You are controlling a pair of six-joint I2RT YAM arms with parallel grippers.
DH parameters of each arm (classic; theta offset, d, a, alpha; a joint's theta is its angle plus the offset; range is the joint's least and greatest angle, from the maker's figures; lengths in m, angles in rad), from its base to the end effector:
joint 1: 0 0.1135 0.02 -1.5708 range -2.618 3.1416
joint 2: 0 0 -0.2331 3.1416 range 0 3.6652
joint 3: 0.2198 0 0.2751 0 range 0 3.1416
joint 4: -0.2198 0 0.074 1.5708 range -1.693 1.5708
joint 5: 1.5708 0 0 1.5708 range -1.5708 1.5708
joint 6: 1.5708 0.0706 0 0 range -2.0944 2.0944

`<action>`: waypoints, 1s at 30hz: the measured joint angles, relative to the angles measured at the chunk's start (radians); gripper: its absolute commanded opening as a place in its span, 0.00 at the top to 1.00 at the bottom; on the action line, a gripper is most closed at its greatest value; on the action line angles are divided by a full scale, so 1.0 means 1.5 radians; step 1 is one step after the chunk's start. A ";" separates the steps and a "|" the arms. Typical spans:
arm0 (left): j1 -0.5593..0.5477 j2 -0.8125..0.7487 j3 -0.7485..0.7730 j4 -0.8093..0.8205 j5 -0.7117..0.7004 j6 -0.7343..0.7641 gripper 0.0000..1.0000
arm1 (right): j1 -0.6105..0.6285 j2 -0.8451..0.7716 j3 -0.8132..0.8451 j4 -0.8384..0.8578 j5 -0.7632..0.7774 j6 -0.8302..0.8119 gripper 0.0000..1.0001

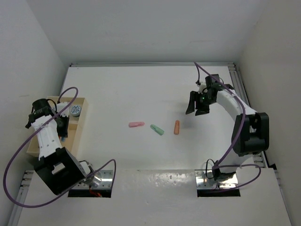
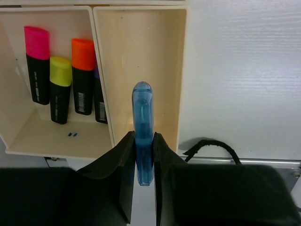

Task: Sort the stationery into containers
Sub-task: Place the pen in the storage box, then pick up the pen from the center of the board.

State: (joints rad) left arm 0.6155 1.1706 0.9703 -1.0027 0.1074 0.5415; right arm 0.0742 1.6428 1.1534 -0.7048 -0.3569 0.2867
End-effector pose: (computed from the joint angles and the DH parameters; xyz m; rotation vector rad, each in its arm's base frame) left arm 0.2135 0.1417 0.1990 -0.0748 2.7706 0.1571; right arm 0.3507 0.0508 0.1424 0.1996 2.7719 0.5878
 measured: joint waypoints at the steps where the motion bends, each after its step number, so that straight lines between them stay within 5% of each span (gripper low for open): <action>1: 0.002 0.003 -0.004 0.007 -0.002 0.000 0.89 | 0.002 0.002 0.000 -0.001 0.002 -0.001 0.42; 8: 0.008 0.036 -0.012 0.037 -0.003 0.002 0.49 | 0.041 0.021 0.000 -0.001 0.024 -0.007 0.42; 30: 0.008 0.049 0.128 0.044 0.047 -0.028 0.43 | 0.143 0.085 -0.019 0.016 0.117 0.051 0.45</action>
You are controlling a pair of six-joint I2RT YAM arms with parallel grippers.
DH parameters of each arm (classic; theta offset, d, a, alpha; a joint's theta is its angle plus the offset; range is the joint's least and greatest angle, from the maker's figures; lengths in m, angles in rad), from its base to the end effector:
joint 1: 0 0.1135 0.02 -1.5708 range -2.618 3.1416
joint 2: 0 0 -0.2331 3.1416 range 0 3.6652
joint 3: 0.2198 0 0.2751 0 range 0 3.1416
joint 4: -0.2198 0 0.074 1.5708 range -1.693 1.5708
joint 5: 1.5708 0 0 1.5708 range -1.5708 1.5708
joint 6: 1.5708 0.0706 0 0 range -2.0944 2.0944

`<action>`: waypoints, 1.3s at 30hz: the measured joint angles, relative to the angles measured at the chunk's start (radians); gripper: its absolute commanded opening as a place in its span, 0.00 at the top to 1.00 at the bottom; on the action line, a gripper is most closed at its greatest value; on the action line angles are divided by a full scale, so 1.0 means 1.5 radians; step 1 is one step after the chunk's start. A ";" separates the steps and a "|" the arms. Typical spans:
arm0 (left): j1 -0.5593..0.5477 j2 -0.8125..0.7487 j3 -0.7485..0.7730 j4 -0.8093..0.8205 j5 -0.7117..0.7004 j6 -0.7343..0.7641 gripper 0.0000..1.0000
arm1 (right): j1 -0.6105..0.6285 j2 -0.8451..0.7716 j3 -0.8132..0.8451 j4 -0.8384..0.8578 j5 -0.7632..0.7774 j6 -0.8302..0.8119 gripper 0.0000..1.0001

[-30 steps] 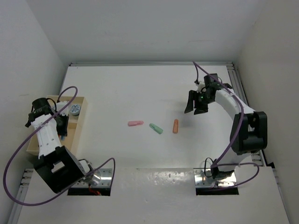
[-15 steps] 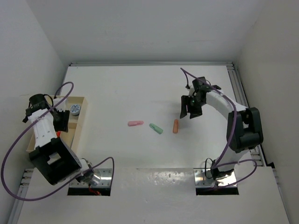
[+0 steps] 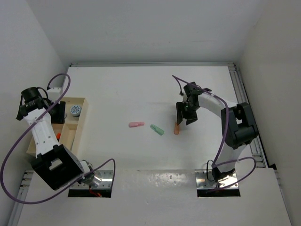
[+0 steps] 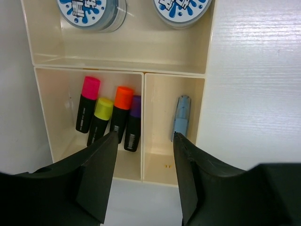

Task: Sort the stationery into containers
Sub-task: Pick up the pen from the center of the board.

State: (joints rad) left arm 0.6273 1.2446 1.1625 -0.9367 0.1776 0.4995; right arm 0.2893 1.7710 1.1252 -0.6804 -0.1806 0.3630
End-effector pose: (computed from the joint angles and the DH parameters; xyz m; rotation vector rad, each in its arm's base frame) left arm 0.2446 0.1619 0.2499 -0.0997 2.5749 0.1957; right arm 0.3334 0.1125 0.0891 0.0758 2.9446 0.3686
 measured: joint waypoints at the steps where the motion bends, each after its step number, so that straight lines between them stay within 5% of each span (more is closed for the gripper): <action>1: 0.000 -0.004 -0.003 0.001 -0.001 -0.003 0.41 | 0.004 0.008 0.002 -0.001 0.001 0.002 0.45; 17: 0.000 -0.027 -0.005 -0.021 0.022 -0.014 0.35 | 0.058 0.107 0.044 0.007 0.048 0.014 0.50; 20: 0.000 -0.027 -0.005 -0.027 0.032 -0.012 0.35 | 0.060 0.110 0.045 0.013 0.053 0.014 0.61; 25: 0.000 -0.025 0.009 -0.048 0.100 0.004 0.35 | 0.062 0.112 0.047 0.014 0.061 0.017 0.94; 30: -0.018 -0.023 0.037 -0.063 0.269 0.028 0.32 | 0.062 0.112 0.076 -0.003 0.026 0.015 1.00; 34: -0.112 -0.035 0.030 -0.015 0.371 -0.014 0.26 | 0.062 0.110 0.150 -0.014 -0.038 0.040 1.00; 39: -0.342 -0.104 -0.035 0.158 0.397 -0.172 0.25 | 0.066 0.066 0.242 0.033 -0.105 0.152 1.00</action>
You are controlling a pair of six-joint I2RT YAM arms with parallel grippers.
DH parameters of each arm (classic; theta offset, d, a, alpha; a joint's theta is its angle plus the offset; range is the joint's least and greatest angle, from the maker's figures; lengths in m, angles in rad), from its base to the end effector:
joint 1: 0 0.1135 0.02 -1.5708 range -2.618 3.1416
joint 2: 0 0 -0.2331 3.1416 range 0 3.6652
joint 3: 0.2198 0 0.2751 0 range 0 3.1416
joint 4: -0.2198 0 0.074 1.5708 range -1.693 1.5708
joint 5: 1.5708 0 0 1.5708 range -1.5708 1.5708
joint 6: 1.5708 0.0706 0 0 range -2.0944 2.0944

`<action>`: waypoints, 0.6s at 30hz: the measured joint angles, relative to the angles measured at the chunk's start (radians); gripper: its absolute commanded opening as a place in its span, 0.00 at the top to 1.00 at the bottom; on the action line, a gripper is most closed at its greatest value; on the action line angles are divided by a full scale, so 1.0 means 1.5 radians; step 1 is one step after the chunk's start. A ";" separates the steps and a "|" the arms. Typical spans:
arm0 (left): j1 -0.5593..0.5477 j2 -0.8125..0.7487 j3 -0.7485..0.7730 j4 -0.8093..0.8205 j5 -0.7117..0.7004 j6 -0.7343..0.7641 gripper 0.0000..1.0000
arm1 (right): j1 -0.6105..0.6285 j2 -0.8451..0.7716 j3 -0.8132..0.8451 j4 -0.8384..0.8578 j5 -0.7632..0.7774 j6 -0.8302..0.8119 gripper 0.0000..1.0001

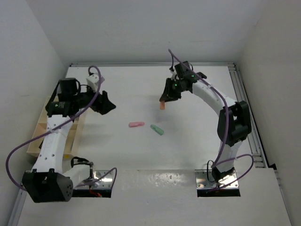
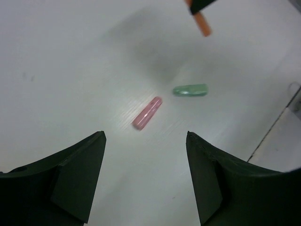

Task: Sort the stationery into containers
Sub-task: Pick up the pen from the center of the board.

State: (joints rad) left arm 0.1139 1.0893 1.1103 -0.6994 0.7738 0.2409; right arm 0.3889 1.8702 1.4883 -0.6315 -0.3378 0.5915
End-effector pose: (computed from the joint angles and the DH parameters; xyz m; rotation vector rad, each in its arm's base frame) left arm 0.2800 -0.0176 0.3076 0.5321 2.0327 -0.6530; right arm 0.3933 0.1864 0.1725 0.1421 2.7024 0.7708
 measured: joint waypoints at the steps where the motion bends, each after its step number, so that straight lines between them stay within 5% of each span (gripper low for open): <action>1: -0.042 -0.006 -0.007 0.026 0.002 -0.034 0.25 | 0.003 -0.008 0.022 0.008 -0.007 0.024 1.00; 5: -0.149 0.017 -0.008 0.125 -0.002 -0.146 0.26 | 0.031 -0.023 0.094 0.052 -0.014 0.102 1.00; 18: -0.245 0.175 0.071 0.194 -0.048 -0.257 0.27 | 0.132 -0.006 0.136 0.099 -0.018 0.201 1.00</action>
State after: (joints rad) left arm -0.2539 1.3518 1.2171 -0.4080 0.7017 -0.1440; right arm 0.5869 1.8618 1.6920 -0.4831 -0.3649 0.8928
